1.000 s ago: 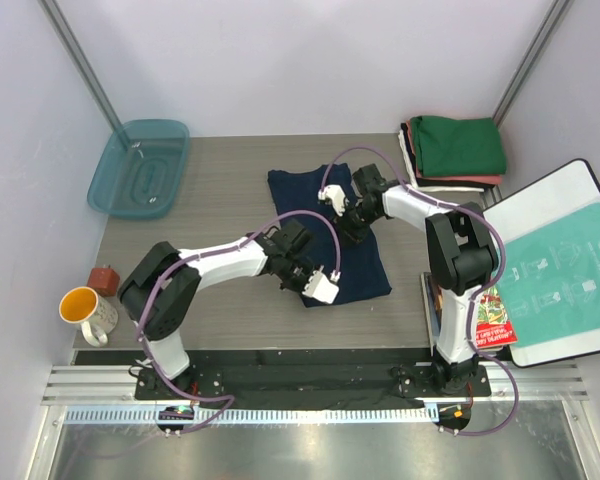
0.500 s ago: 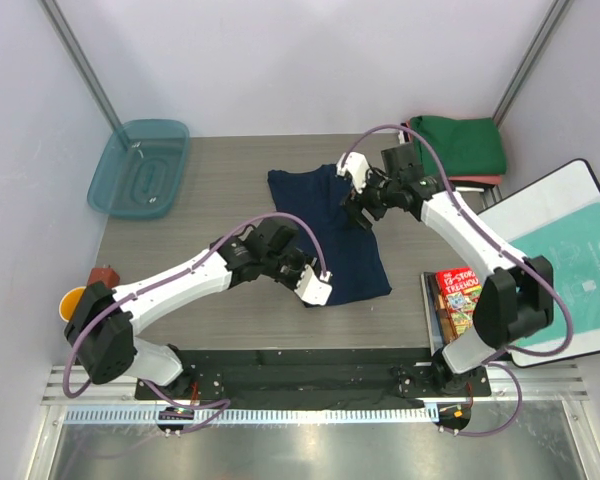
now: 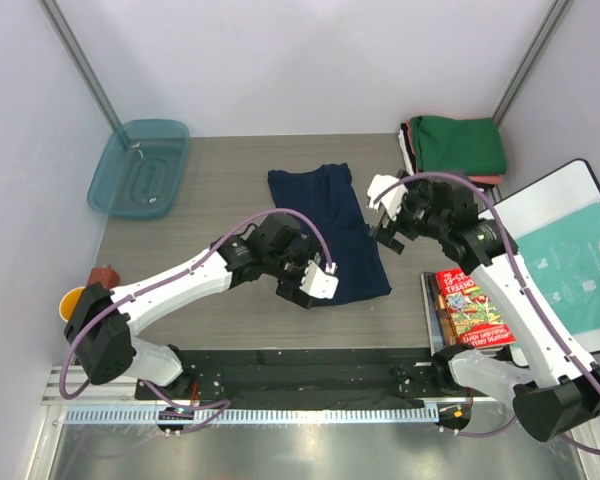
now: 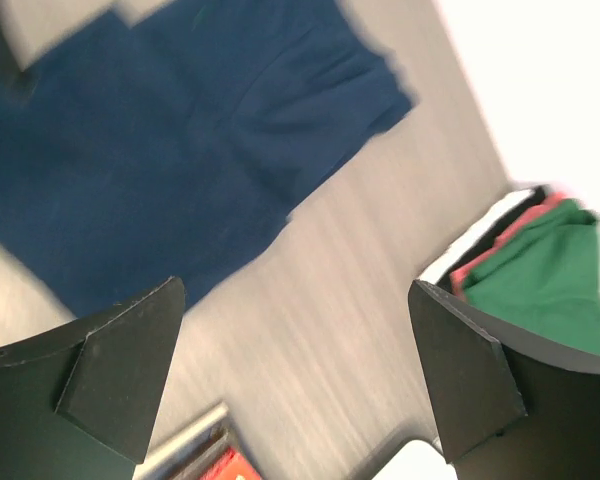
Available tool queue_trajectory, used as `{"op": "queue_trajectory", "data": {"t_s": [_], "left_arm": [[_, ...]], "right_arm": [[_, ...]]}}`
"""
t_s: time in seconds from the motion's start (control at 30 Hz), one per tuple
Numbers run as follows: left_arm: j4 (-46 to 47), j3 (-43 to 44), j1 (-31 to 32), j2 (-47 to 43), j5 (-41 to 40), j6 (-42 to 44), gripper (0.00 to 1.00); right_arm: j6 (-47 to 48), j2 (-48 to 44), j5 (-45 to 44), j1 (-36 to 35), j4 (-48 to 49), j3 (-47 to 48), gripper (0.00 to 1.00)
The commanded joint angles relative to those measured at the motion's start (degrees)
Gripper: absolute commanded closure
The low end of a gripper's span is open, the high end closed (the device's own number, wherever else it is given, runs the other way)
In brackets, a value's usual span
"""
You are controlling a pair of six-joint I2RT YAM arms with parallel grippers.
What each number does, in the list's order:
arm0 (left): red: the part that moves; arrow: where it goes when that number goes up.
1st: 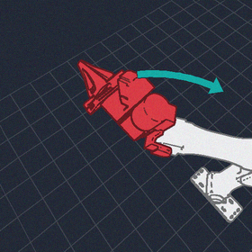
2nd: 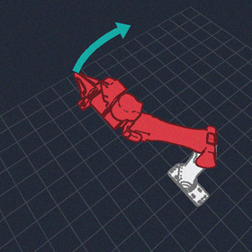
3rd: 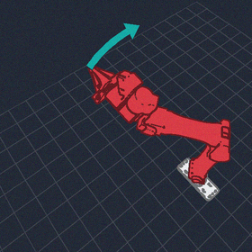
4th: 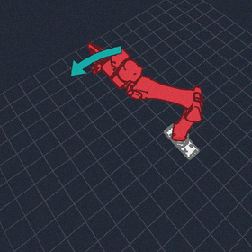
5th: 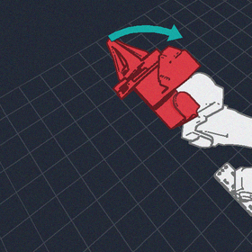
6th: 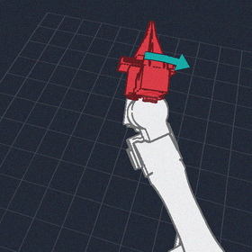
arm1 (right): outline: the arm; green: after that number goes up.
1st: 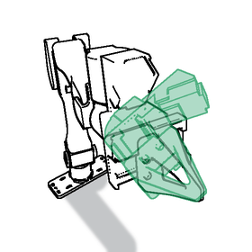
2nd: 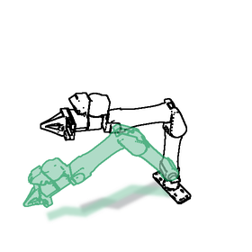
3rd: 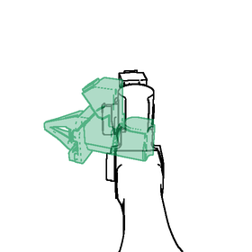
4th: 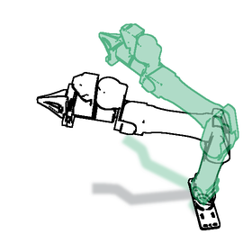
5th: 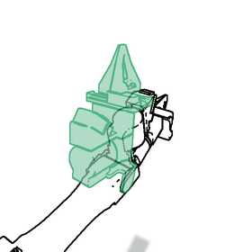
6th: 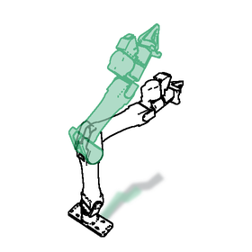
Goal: Fold and stack the t-shirts
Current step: Fold the tshirt
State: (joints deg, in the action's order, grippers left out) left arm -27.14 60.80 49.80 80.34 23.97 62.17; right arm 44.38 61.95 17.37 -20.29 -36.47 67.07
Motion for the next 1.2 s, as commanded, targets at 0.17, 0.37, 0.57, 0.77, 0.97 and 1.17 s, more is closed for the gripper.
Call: {"op": "queue_trajectory", "data": {"t_s": [0.17,0.37,0.57,0.77,0.97,1.17], "left_arm": [[-11.35,5.82,2.05,2.81,-3.74,-14.19,0.0],[-11.45,0.91,4.86,-0.08,-8.23,-13.92,0.0],[-4.7,-6.21,8.82,-1.15,-14.19,-16.2,0.0],[7.44,-9.38,13.64,3.76,-23.42,-21.36,0.0],[7.8,-1.04,14.53,13.09,-33.37,-29.38,0.0],[10.17,-4.62,14.89,11.25,-33.72,-32.2,0.0]], "right_arm": [[26.96,-9.03,4.97,-2.37,-13.02,-14.23,0.0],[39.36,-17.82,1.45,-4.14,-9.41,-28.03,0.0],[45.7,-17.22,-0.22,-4.05,-2.13,-35.51,0.0],[45.89,-9.49,-1.55,-4.14,9.39,-38.24,0.01],[44.04,-5.09,-0.93,-4.05,14.4,-38.41,0.06],[46.05,-7.37,-0.05,-3.44,15.46,-42.71,0.06]]}}
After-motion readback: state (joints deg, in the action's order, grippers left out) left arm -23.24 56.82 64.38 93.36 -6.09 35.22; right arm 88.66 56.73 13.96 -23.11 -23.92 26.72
